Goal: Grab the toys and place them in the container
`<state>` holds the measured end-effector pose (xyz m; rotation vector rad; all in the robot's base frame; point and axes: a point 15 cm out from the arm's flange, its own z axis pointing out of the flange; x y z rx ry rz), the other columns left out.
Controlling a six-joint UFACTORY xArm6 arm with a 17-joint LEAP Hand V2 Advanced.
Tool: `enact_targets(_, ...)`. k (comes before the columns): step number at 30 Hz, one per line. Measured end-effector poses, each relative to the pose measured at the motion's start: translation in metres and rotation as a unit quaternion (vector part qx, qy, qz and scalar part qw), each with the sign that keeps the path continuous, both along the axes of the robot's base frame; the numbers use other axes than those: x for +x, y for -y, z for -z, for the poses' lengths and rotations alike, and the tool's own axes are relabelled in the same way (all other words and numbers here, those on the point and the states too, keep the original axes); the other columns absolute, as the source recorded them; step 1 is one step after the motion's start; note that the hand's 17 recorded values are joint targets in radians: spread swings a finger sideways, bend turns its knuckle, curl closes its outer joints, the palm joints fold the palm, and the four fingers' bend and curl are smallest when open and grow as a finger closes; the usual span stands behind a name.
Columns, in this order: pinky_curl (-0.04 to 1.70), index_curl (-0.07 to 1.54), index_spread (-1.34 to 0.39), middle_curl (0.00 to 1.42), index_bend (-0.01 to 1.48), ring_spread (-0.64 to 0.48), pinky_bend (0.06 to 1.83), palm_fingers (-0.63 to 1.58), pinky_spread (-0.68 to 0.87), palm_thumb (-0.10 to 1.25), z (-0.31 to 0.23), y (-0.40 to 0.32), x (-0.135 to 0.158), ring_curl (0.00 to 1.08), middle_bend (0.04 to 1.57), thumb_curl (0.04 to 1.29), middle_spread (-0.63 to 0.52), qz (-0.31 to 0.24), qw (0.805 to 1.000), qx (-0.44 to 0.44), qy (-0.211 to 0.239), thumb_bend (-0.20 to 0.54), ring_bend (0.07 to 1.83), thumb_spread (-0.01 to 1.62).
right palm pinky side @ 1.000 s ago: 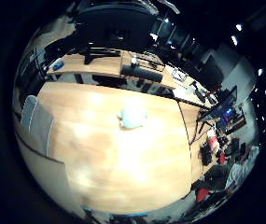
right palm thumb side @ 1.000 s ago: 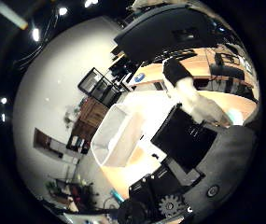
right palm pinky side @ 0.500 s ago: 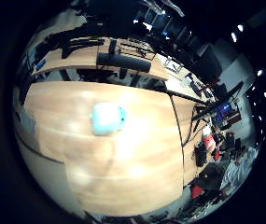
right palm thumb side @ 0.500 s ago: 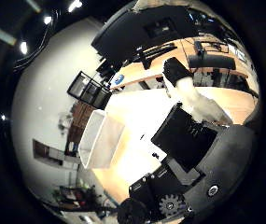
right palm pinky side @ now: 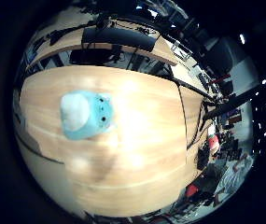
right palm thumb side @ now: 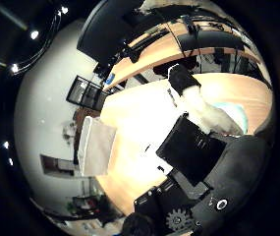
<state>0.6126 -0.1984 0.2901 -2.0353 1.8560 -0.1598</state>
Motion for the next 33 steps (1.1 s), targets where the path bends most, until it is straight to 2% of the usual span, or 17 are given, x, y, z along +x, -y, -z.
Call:
enact_targets(9,-0.01,0.43,-0.67,0.33,0.26,-0.38,0.71,0.67,0.07,0.53,0.044,0.0,0.017,0.28,0.19,0.49,-0.46,0.004,1.0,-0.001,-0.007,-0.03,0.89,0.95)
enact_targets(22,-0.01,0.41,-0.66,0.32,0.2,-0.37,0.84,0.7,0.14,0.52,0.089,-0.011,0.02,0.27,0.2,0.49,-0.44,0.005,0.999,0.012,-0.036,-0.028,0.9,0.95)
enact_targets(24,-0.02,0.41,-0.67,0.34,0.22,-0.38,0.83,0.86,0.11,0.56,0.091,-0.012,0.02,0.27,0.27,0.49,-0.47,0.008,0.999,0.014,-0.038,-0.011,0.92,0.95)
enact_targets(25,0.01,0.42,-0.66,0.37,0.24,-0.39,0.9,1.21,-0.04,0.62,0.092,-0.012,0.021,0.27,0.38,0.51,-0.5,0.011,0.999,0.015,-0.039,0.013,0.94,0.95)
enact_targets(26,0.03,0.45,-0.65,0.41,0.27,-0.38,0.94,1.33,-0.18,0.66,0.093,-0.012,0.021,0.29,0.45,0.53,-0.5,0.015,0.999,0.016,-0.04,0.021,0.96,0.94)
enact_targets(27,0.05,0.48,-0.64,0.44,0.33,-0.36,0.95,1.45,-0.25,0.7,0.093,-0.01,0.021,0.31,0.51,0.54,-0.49,0.02,0.999,0.017,-0.039,0.042,1.0,0.94)
enact_targets(28,0.12,0.54,-0.63,0.49,0.43,-0.33,1.07,1.52,-0.31,0.76,0.093,-0.006,0.021,0.35,0.62,0.57,-0.48,0.024,0.999,0.016,-0.037,0.057,1.07,0.94)
enact_targets(29,0.13,0.57,-0.63,0.51,0.47,-0.33,1.1,1.52,-0.32,0.78,0.092,-0.004,0.021,0.37,0.66,0.58,-0.47,0.027,0.999,0.017,-0.035,0.064,1.08,0.93)
enact_targets(31,0.21,0.68,-0.61,0.61,0.66,-0.31,1.27,1.44,-0.3,0.84,0.091,-0.002,0.021,0.42,0.84,0.61,-0.45,0.031,0.999,0.021,-0.033,0.074,1.19,0.93)
enact_targets(33,0.24,0.74,-0.59,0.67,0.78,-0.3,1.33,1.39,-0.29,0.87,0.087,0.0,0.022,0.45,0.94,0.63,-0.44,0.04,0.998,0.032,-0.027,0.074,1.23,0.92)
